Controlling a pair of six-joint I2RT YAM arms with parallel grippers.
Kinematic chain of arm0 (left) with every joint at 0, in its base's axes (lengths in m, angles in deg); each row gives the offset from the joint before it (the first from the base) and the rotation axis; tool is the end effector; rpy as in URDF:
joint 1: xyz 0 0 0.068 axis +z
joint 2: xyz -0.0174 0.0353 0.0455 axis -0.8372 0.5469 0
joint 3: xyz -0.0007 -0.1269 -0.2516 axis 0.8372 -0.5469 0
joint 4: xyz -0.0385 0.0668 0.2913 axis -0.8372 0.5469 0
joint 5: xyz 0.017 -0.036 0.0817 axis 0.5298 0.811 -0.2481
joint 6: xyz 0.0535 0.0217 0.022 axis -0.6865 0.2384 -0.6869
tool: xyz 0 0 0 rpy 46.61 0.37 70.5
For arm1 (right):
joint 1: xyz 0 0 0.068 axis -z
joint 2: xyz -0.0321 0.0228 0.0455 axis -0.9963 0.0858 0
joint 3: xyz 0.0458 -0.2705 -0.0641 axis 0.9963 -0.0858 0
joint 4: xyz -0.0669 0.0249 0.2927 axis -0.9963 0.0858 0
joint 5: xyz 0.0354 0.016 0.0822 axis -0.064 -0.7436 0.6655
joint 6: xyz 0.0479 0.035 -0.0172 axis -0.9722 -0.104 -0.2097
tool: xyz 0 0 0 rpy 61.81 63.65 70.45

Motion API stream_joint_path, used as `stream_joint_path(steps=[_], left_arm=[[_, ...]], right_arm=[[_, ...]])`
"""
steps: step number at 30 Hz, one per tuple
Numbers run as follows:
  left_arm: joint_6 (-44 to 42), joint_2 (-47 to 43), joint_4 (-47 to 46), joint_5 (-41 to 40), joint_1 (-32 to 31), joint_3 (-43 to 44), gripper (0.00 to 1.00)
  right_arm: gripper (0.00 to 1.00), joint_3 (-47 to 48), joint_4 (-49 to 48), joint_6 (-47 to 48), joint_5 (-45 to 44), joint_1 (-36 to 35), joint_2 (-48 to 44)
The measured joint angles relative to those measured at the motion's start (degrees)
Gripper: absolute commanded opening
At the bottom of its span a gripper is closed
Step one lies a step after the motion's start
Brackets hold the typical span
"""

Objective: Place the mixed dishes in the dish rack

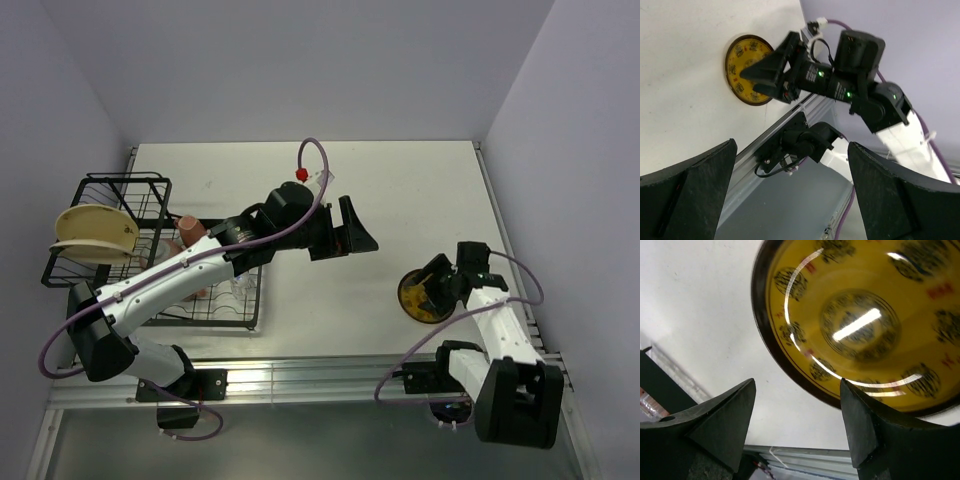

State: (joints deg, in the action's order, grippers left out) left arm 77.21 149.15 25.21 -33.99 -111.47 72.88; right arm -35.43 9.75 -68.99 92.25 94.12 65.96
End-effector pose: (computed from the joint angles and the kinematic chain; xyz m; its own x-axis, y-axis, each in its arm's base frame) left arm 0.2137 -0.3163 0.3672 -0.8949 -0.1745 -0.4107 0.2660 0.5303 -0.8050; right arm 0.1903 -0.0152 0.1483 -0.6124 0.7817 -0.1178 0.6304 0.5728 0.5239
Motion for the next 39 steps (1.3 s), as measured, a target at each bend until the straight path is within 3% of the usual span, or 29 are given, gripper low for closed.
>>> stream_joint_path(steps=[6,12,20,24,33,36,39], left_arm=[[-0.02,-0.02,1.33,0.52,0.0,0.02,0.99],[-0.02,-1.11,3.65,-0.22,0.0,0.0,0.99],[0.0,-6.93,5.75,-3.28,0.0,-3.76,0.99],[0.0,-8.9,6.6,-4.94,0.0,-6.82,0.99],[-0.09,-10.16,6.62,-4.66,0.0,-12.5,0.99],[-0.26,-7.67,5.38,-2.45,-0.02,-14.56,0.99],[-0.28,-2.25,3.63,-0.13,-0.44,-15.78,0.98]], right_arm=[[0.75,0.72,-5.81,1.97,5.86,0.0,10.86],[0.76,-0.7,-11.28,1.77,10.91,-1.92,13.64],[0.79,5.75,-17.49,-0.33,16.48,-23.85,25.16],[0.8,11.17,-17.44,-0.98,15.69,-29.7,24.57],[0.83,26.01,-8.52,3.15,4.11,-26.75,13.22],[0.83,27.67,-3.52,4.9,-1.88,-20.85,8.26],[0.84,27.67,1.31,7.45,-3.78,-10.54,3.15]])
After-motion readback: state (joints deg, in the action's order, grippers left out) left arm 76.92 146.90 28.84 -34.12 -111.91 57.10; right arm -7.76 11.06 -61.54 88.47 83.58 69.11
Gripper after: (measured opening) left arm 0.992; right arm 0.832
